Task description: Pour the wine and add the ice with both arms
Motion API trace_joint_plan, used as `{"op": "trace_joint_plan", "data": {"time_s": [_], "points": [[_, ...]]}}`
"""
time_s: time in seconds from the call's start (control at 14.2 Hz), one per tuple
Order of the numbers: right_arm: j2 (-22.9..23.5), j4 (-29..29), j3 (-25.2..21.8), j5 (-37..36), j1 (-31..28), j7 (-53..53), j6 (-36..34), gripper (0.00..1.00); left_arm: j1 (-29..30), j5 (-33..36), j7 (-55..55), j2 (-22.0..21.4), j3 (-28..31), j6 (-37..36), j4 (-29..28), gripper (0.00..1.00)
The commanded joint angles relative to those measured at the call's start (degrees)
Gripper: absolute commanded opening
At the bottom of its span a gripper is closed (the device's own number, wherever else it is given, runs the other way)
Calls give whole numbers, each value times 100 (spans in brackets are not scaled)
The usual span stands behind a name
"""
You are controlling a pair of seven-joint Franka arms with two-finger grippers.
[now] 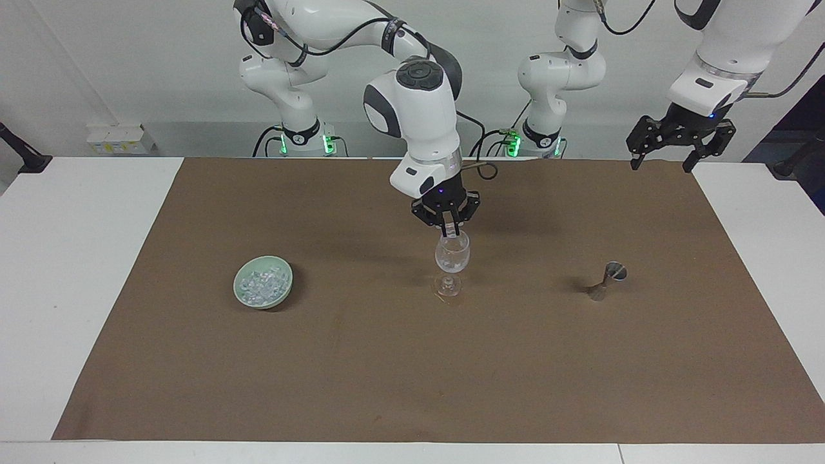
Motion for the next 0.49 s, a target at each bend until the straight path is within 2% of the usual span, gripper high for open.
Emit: {"op": "trace_joint_plan", "data": {"time_s": [0.0, 0.42], "points": [[1, -187, 49, -94, -47, -141, 287, 0, 64, -62, 34, -68, -20, 36, -50, 100], [-8, -196, 49, -270, -38, -150, 305, 0, 64, -62, 34, -68, -20, 45, -50, 100]]}}
